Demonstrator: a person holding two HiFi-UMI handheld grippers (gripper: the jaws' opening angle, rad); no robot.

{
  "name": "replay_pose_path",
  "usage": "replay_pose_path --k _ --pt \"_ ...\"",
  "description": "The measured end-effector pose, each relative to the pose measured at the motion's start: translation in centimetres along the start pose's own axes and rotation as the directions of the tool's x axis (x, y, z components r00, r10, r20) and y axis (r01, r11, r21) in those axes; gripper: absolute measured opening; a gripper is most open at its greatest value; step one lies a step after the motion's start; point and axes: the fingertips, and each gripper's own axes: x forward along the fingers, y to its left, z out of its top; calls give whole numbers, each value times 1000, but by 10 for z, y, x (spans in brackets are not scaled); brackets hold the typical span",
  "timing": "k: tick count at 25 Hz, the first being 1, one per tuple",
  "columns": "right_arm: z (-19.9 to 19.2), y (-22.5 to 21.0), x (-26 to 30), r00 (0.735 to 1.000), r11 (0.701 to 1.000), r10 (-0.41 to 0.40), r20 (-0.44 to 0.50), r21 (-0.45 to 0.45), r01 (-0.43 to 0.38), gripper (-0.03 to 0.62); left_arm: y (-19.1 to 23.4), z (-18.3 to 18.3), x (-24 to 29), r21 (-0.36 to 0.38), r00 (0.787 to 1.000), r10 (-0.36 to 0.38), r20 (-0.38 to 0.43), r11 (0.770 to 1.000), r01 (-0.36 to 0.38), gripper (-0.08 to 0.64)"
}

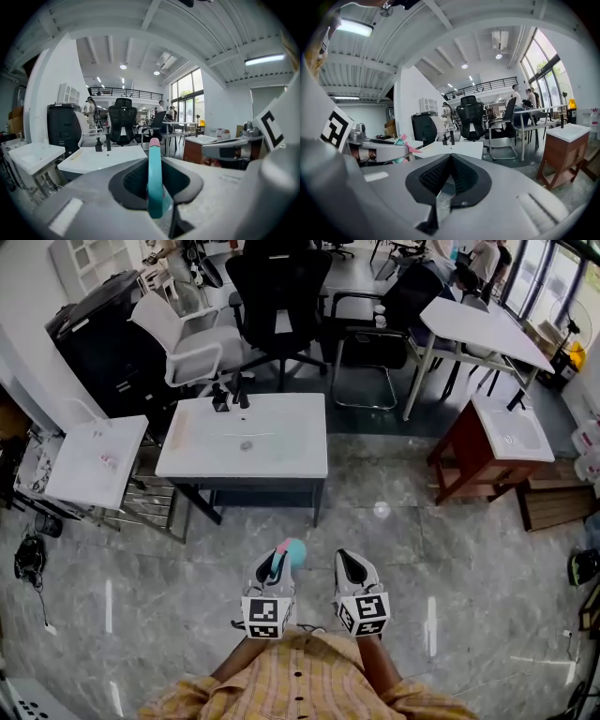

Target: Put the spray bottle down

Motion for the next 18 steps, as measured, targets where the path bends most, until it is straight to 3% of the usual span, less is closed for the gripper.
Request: replay_pose_path --k 18 --pt "105 -63 216 995 995 -95 18 -4 95 0 133 97 203 16 998 -65 17 998 65 71"
